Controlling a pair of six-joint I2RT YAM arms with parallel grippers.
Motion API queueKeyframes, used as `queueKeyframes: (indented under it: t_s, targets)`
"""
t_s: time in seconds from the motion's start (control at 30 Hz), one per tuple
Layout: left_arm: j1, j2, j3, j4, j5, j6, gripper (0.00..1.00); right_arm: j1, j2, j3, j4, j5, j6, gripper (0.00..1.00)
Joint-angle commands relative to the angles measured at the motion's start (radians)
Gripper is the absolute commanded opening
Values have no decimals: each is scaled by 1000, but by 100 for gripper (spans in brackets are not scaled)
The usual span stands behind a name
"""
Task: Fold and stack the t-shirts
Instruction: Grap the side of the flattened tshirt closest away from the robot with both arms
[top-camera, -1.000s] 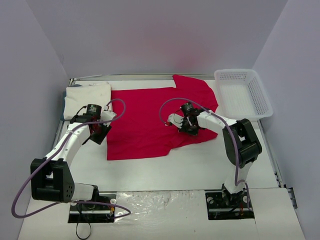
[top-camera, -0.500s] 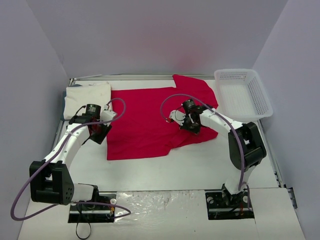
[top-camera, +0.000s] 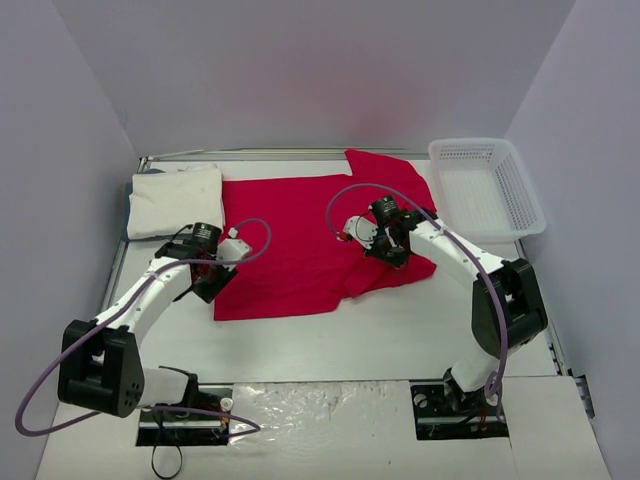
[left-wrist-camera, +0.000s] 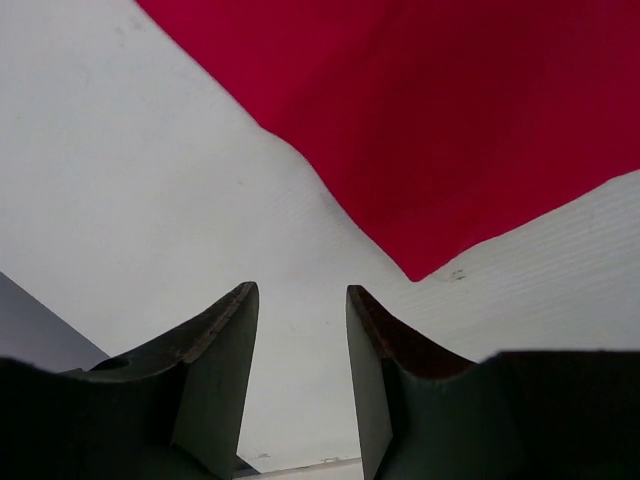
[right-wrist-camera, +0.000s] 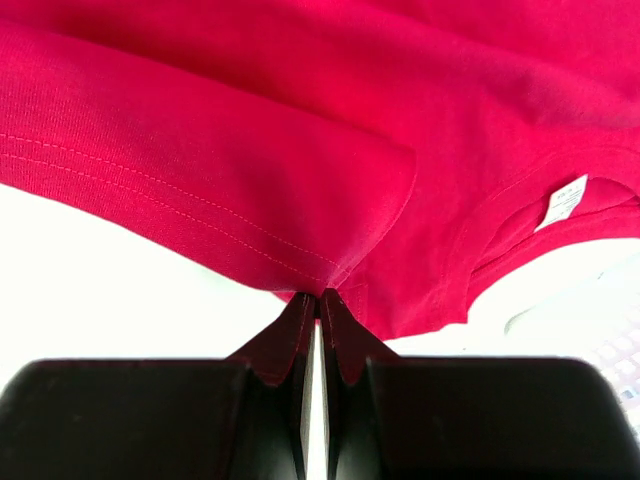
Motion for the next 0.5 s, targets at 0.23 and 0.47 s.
queueKeyframes:
  t_s: [0.23,0.47]
  targets:
    - [-154,-57,-75,24,-81,153,40,-7,-123,-20,-132,5,81,0]
    - [-167,-42,-128,47,-47,232,43,-6,-207,-21,-204,13,127,0]
